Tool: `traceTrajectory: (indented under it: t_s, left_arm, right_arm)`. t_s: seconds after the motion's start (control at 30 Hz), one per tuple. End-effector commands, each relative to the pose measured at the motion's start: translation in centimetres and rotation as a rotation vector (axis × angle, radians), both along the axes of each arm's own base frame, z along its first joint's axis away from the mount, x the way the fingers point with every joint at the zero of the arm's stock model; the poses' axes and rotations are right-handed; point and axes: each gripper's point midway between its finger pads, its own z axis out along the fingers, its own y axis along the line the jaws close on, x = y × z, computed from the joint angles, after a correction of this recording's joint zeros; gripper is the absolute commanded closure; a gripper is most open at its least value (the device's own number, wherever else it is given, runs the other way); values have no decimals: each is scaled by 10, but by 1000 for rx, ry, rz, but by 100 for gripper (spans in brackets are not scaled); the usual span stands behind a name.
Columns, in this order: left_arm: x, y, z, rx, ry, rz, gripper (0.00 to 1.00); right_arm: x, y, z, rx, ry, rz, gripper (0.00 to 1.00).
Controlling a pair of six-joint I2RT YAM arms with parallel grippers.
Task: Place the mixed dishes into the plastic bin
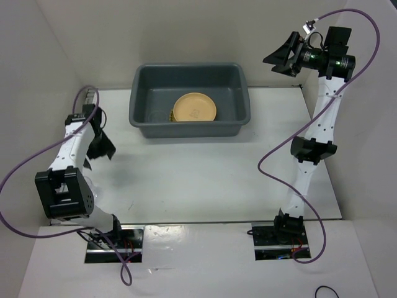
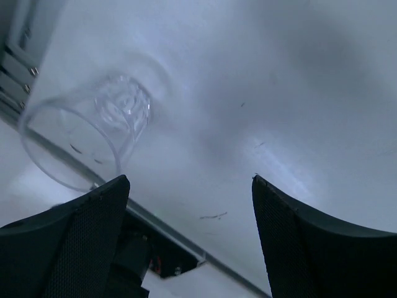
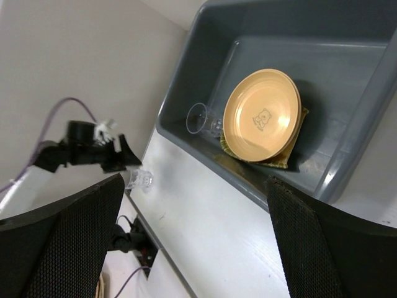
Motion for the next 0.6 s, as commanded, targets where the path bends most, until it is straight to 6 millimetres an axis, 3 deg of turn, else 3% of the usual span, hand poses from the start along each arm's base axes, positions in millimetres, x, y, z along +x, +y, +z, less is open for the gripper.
traceTrajectory:
  t_s: [0.0, 0.27, 0.4, 0.57]
  left_arm:
    - [-13, -17, -22, -119, -23, 44, 14]
    - [-24, -15, -35, -118, 32, 77, 14]
    - [-27, -14, -34, -110, 44, 79, 14]
    - [-41, 3, -26, -4, 89, 185, 14]
  right_arm:
    - [-1, 12, -5, 13, 1, 53, 1]
    - [0, 21, -8, 20, 9, 79, 1]
    - [2, 20, -12, 27, 25, 77, 1]
    - [2, 20, -12, 27, 25, 77, 1]
